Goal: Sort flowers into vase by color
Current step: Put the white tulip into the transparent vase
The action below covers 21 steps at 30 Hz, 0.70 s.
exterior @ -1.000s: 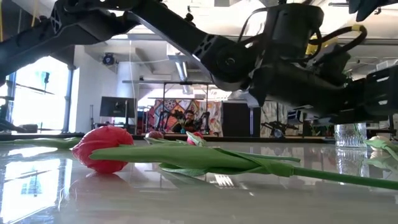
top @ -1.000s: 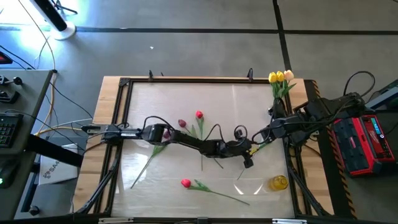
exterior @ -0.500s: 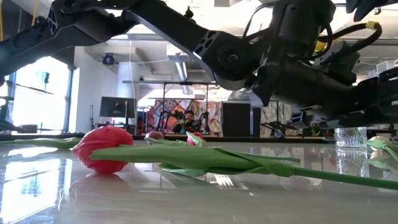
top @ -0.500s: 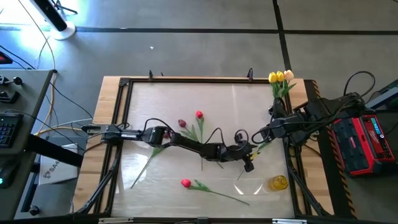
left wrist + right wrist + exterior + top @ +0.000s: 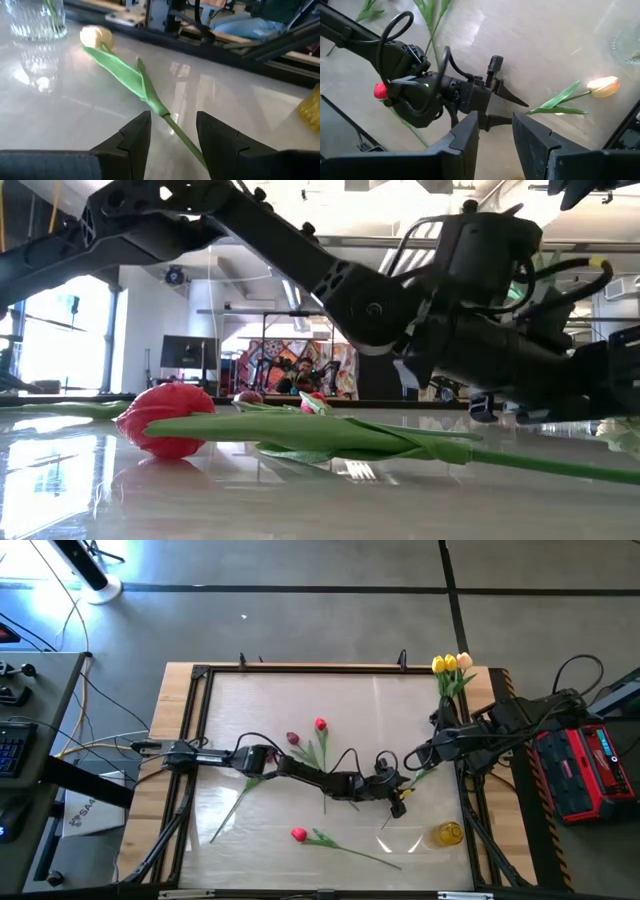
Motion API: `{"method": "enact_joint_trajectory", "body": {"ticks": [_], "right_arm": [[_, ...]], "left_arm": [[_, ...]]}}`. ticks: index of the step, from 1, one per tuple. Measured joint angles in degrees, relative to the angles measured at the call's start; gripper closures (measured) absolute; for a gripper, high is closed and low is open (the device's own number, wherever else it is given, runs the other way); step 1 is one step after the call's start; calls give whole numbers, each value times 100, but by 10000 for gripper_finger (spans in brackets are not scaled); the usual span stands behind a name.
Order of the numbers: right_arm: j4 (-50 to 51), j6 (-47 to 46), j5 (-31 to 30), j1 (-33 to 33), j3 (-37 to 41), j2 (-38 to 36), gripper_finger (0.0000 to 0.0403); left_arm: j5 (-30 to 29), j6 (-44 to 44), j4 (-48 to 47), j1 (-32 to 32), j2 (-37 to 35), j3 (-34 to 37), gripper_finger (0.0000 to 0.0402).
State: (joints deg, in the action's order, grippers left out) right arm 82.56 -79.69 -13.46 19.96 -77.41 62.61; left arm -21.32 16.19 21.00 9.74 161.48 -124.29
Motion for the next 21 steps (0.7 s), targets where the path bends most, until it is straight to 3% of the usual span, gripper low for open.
{"method": "enact_joint_trajectory", "body": {"ticks": [8,21], "right_arm": [[-13,252,138,-179,0,2,293],[-11,519,253,-426,0,2,293]], "left_arm": [[-37,-492,116,83,259,-39,269],[-393,-667,-179,223,245,-22,396]]}}
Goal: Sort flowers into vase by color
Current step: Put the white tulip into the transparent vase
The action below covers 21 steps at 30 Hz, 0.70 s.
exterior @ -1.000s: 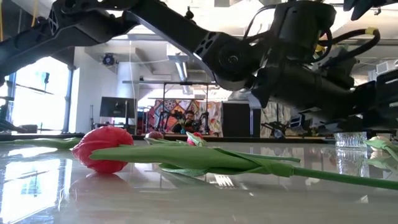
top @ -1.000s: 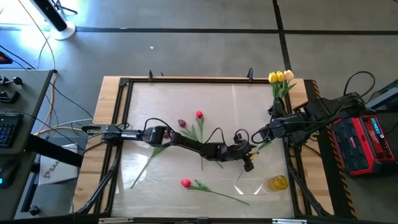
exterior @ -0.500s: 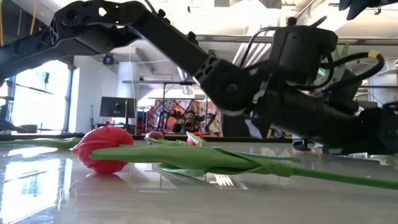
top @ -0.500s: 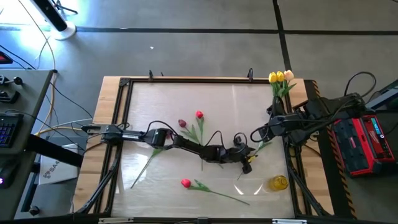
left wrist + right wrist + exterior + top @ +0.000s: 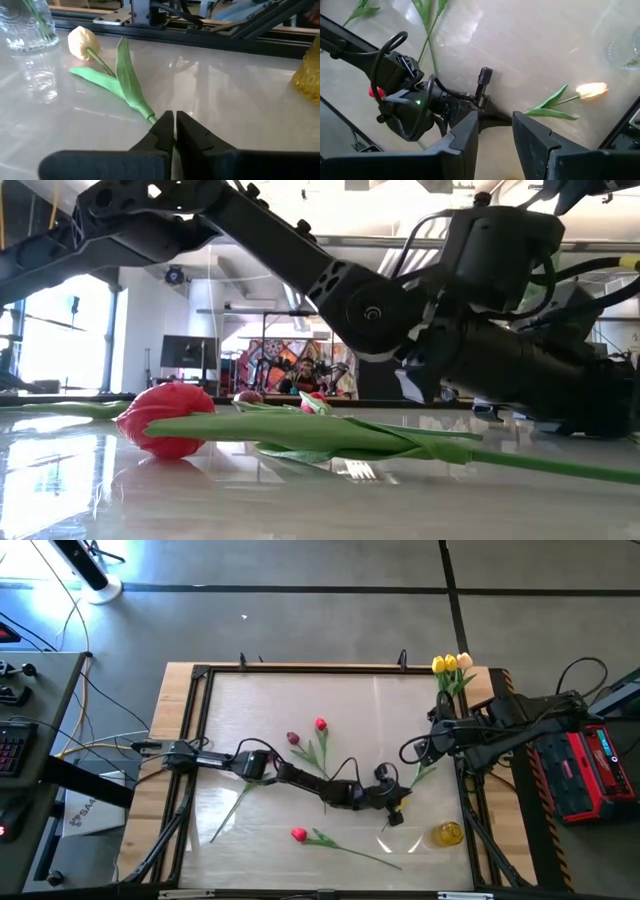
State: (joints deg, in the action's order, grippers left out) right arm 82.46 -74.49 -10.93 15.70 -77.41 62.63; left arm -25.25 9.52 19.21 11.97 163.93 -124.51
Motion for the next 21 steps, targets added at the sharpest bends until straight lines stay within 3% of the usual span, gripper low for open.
{"method": "enact_joint_trajectory", "body": {"ticks": [3,10,16,21], "right_arm": [[8,19,-15,2,0,0,293],[157,19,-21,2,0,-2,293],[333,15,-98,2,0,-2,293],[512,21,-108,2,0,-3,293]], "left_arm": [[-297,-246,21,49,-66,-6,398],[-576,-639,-934,120,-468,-219,401],[-561,-11,-1445,117,-871,-322,397],[-462,1155,-1784,13,-970,-315,360]]}}
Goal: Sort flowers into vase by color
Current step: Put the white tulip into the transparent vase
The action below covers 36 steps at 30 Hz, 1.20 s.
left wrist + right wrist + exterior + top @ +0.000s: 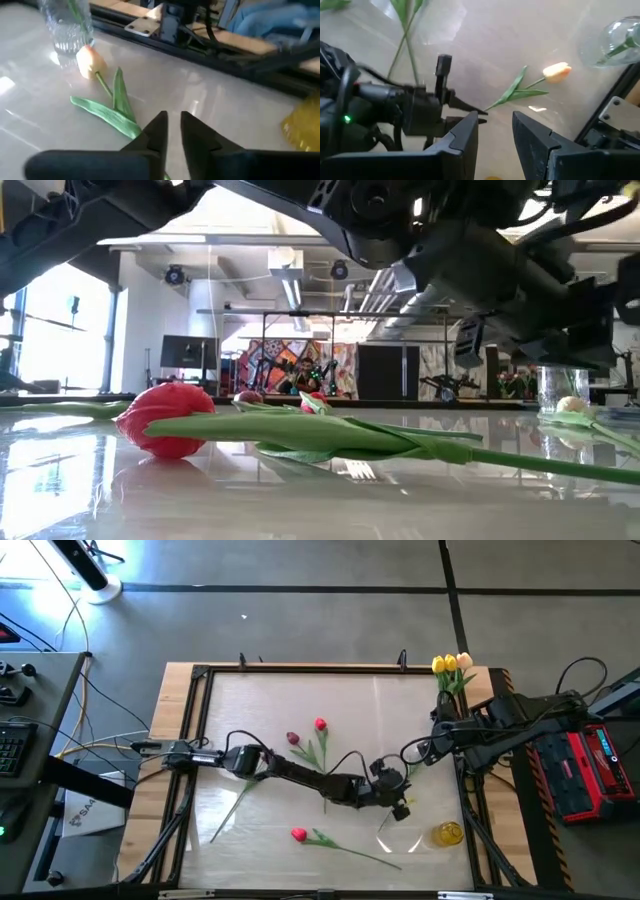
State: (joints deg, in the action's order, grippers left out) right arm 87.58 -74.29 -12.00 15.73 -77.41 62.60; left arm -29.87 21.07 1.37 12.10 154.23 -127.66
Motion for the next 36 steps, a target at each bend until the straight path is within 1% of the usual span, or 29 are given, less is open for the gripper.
{"method": "enact_joint_trajectory", "body": {"ticks": [3,6,8,10,15,18,21,25,32,33,36], "right_arm": [[12,146,-1,0,0,-1,293],[10,266,-1,0,0,-1,293],[10,276,-1,-7,0,-1,293],[10,301,15,-59,0,-1,293],[1,538,156,-272,0,3,293],[-16,734,183,-425,0,1,293],[-145,957,223,-604,0,3,293],[-352,1189,373,-763,0,3,293],[-422,1302,393,-798,0,3,293],[-423,1315,393,-798,0,3,293],[-421,1333,391,-793,0,3,293]], "left_arm": [[267,401,32,-76,18,-7,318],[609,299,157,-142,74,0,277],[621,317,202,-164,102,-2,261],[562,469,281,-173,119,-20,255],[542,728,356,-176,285,-1,259],[492,525,654,-132,356,-8,269],[452,252,704,-81,371,-40,278],[407,178,319,-67,453,-40,286],[349,131,-70,-88,480,-46,286],[327,143,-59,-90,523,-54,287],[302,389,-488,-88,514,-85,297]]}}
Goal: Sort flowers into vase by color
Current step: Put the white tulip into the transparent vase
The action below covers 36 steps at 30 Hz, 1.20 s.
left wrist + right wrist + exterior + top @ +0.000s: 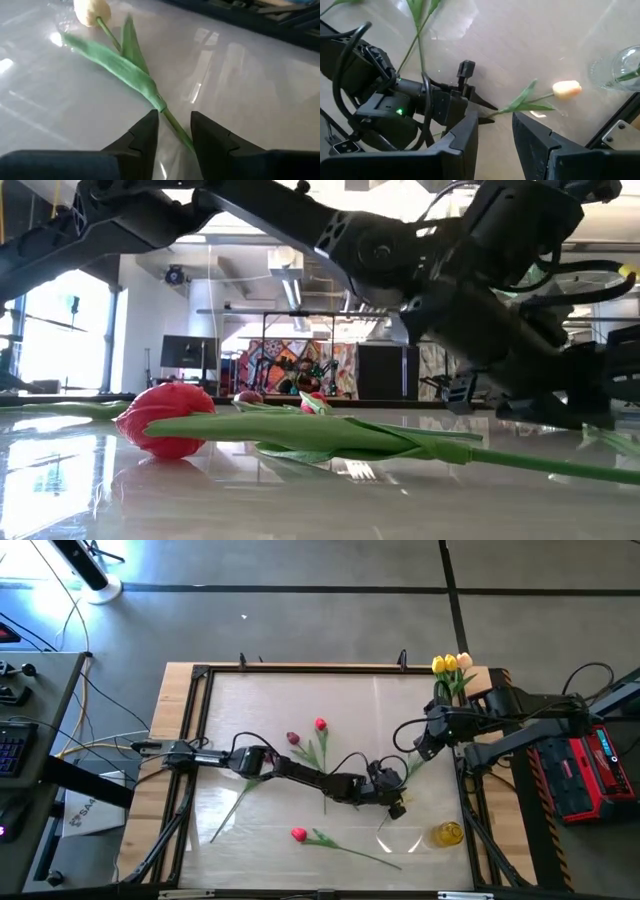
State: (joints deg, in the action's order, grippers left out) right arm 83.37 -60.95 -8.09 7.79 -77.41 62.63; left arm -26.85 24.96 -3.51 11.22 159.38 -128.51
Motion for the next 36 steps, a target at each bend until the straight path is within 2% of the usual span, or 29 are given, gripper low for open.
{"method": "enact_joint_trajectory", "body": {"ticks": [3,11,21,27,31,36], "right_arm": [[-1,101,-31,0,0,0,293],[2,103,-114,0,0,0,293],[92,167,-119,0,0,-2,293],[57,172,-69,0,-41,-39,293],[-143,294,-133,2,-377,-46,293],[-468,412,-687,53,-1140,-46,293]], "left_arm": [[-75,22,-373,18,-28,2,320],[56,5,-531,35,-112,16,396],[186,-3,-672,38,-303,49,401],[377,346,-1488,48,-787,72,401],[271,374,-1876,34,-1217,61,401],[241,135,-2379,-74,-1676,55,401]]}}
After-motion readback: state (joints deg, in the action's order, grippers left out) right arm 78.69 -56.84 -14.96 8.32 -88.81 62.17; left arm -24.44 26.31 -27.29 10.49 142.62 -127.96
